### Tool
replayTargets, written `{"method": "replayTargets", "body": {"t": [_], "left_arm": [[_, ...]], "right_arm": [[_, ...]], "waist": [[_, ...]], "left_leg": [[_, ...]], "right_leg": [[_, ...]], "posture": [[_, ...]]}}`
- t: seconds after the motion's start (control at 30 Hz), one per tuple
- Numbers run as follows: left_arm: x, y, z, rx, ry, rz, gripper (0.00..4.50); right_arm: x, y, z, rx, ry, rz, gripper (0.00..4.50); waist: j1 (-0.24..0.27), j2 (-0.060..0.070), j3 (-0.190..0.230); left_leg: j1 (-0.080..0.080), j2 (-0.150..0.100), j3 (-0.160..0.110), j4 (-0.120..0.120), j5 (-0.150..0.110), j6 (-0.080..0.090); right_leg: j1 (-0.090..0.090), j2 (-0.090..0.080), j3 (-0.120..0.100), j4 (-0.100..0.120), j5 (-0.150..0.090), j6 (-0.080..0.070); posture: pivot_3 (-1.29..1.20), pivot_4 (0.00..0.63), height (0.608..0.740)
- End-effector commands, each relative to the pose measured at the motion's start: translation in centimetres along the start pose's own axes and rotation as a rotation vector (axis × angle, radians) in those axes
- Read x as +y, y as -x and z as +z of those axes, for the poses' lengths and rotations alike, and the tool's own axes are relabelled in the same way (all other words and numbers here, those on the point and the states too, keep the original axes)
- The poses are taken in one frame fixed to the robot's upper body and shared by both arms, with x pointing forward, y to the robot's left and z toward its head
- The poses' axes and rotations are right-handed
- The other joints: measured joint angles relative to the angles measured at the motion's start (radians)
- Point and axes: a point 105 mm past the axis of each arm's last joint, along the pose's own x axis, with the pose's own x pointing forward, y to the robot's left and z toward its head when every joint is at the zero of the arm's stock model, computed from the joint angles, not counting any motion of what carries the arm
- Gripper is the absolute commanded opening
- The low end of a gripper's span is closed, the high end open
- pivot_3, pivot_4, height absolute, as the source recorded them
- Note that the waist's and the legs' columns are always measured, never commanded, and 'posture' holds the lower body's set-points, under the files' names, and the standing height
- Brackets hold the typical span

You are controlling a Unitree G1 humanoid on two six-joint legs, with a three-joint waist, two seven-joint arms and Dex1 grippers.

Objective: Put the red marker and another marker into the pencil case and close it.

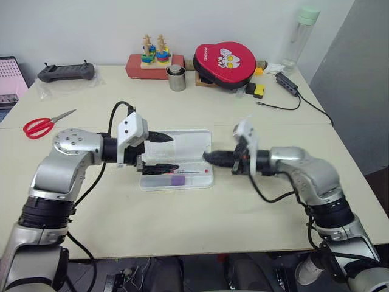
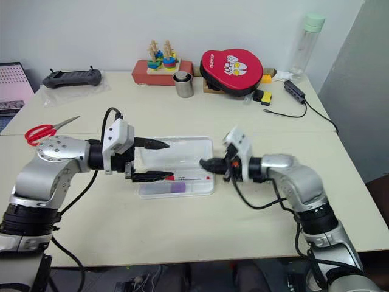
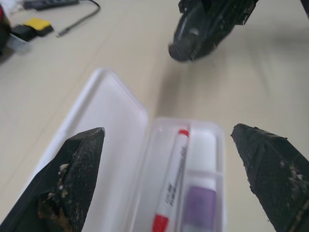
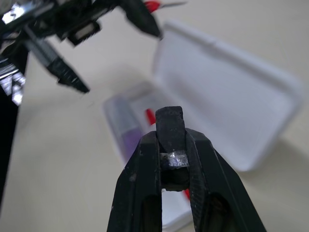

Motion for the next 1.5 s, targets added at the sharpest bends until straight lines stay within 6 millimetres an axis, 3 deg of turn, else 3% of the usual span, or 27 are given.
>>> {"method": "replayTargets", "body": {"t": [0.03, 0.23, 0.37, 0.53, 0.7, 0.8, 0.87, 0.97, 1.1, 1.27, 1.43, 1.5], "left_arm": [[-0.4, 0.4, 0.6, -0.016, -0.023, 0.002, 4.50], [-1.0, 0.2, 0.6, -0.030, -0.005, 0.018, 4.50], [-1.0, 0.2, 0.8, -0.034, -0.003, 0.031, 4.50], [-0.9, 0.0, 1.0, -0.040, -0.002, 0.049, 4.50], [-0.6, 0.0, 1.1, -0.058, 0.015, 0.096, 4.50], [0.1, 0.7, 1.2, -0.080, 0.060, 0.183, 4.50], [0.9, 1.6, 1.4, -0.119, 0.100, 0.265, 4.50], [1.5, 2.7, 1.6, -0.179, 0.161, 0.368, 4.50], [1.7, 3.9, 1.7, -0.230, 0.208, 0.452, 4.50], [2.3, 5.9, 2.0, -0.255, 0.220, 0.557, 4.50], [1.3, 5.9, 2.0, -0.241, 0.217, 0.548, 4.50], [0.9, 5.9, 2.0, -0.241, 0.217, 0.549, 4.50]], "right_arm": [[-0.8, -1.3, -0.8, 0.053, 0.022, -0.034, 0.34], [-1.4, -2.4, -3.2, 0.134, 0.014, -0.058, 0.34], [-1.3, -2.4, -3.4, 0.142, 0.008, -0.044, 0.34], [-1.2, -2.4, -2.7, 0.111, 0.003, -0.030, 1.81], [-1.3, -2.4, -1.9, 0.084, 0.014, -0.029, 2.83], [-1.1, -2.0, 0.5, -0.015, 0.031, 0.001, 3.59], [-0.9, -1.5, 3.3, -0.122, 0.015, 0.029, 4.03], [-2.3, -1.0, 6.5, -0.208, 0.018, -0.019, 3.64], [-5.8, -1.4, 9.0, -0.230, 0.001, -0.183, 2.52], [-10.0, -3.1, 8.6, -0.113, 0.003, -0.379, 1.16], [-11.1, -4.2, 7.7, -0.047, 0.041, -0.411, 0.06], [-11.0, -4.5, 7.4, -0.031, 0.048, -0.391, 0.06]], "waist": [[0.002, 0.000, 0.000], [0.008, -0.001, 0.000], [0.008, -0.001, 0.000], [0.007, -0.001, 0.000], [0.007, -0.001, 0.000], [0.007, -0.001, 0.000], [0.006, -0.001, 0.000], [0.003, 0.000, 0.000], [0.000, -0.001, 0.000], [0.003, -0.002, 0.000], [0.003, -0.002, 0.000], [0.004, -0.002, 0.000]], "left_leg": [[0.000, 0.000, 0.000, 0.001, 0.000, 0.000], [-0.001, 0.000, 0.000, 0.001, 0.000, 0.000], [-0.001, 0.000, 0.000, 0.001, 0.000, 0.000], [-0.001, 0.000, 0.000, 0.001, 0.000, 0.000], [-0.001, 0.000, 0.000, 0.001, 0.000, 0.000], [-0.001, 0.000, 0.000, 0.001, 0.000, 0.000], [-0.001, 0.000, 0.000, 0.001, 0.000, 0.000], [-0.001, 0.000, 0.000, 0.001, 0.000, 0.000], [0.000, 0.001, 0.000, 0.001, 0.000, 0.000], [0.001, 0.000, 0.001, 0.001, 0.000, 0.000], [-0.001, 0.000, 0.001, 0.000, 0.000, 0.000], [-0.001, 0.000, 0.001, -0.001, 0.000, -0.001]], "right_leg": [[0.000, 0.000, 0.000, 0.000, 0.000, 0.001], [0.000, 0.000, 0.001, 0.000, 0.001, 0.001], [-0.001, 0.000, 0.000, 0.000, 0.000, 0.001], [-0.001, 0.000, 0.000, 0.000, 0.000, 0.001], [-0.001, 0.000, 0.000, 0.000, 0.001, 0.001], [-0.001, 0.000, 0.000, 0.000, 0.001, 0.001], [-0.001, 0.000, 0.000, 0.000, 0.001, 0.001], [0.000, 0.000, 0.000, 0.001, 0.001, 0.001], [0.000, 0.000, 0.000, 0.001, 0.001, 0.000], [0.000, 0.000, 0.001, 0.001, 0.003, -0.004], [-0.001, -0.001, 0.000, 0.000, 0.004, -0.004], [-0.001, -0.001, 0.000, 0.000, 0.004, -0.004]], "posture": [[0.00, 0.150, 0.740], [0.00, 0.150, 0.740], [0.00, 0.150, 0.740], [0.00, 0.150, 0.740], [0.00, 0.150, 0.740], [0.00, 0.150, 0.740], [0.00, 0.150, 0.740], [0.00, 0.150, 0.740], [0.00, 0.150, 0.740], [0.00, 0.150, 0.740], [0.00, 0.150, 0.740], [0.00, 0.150, 0.740]]}}
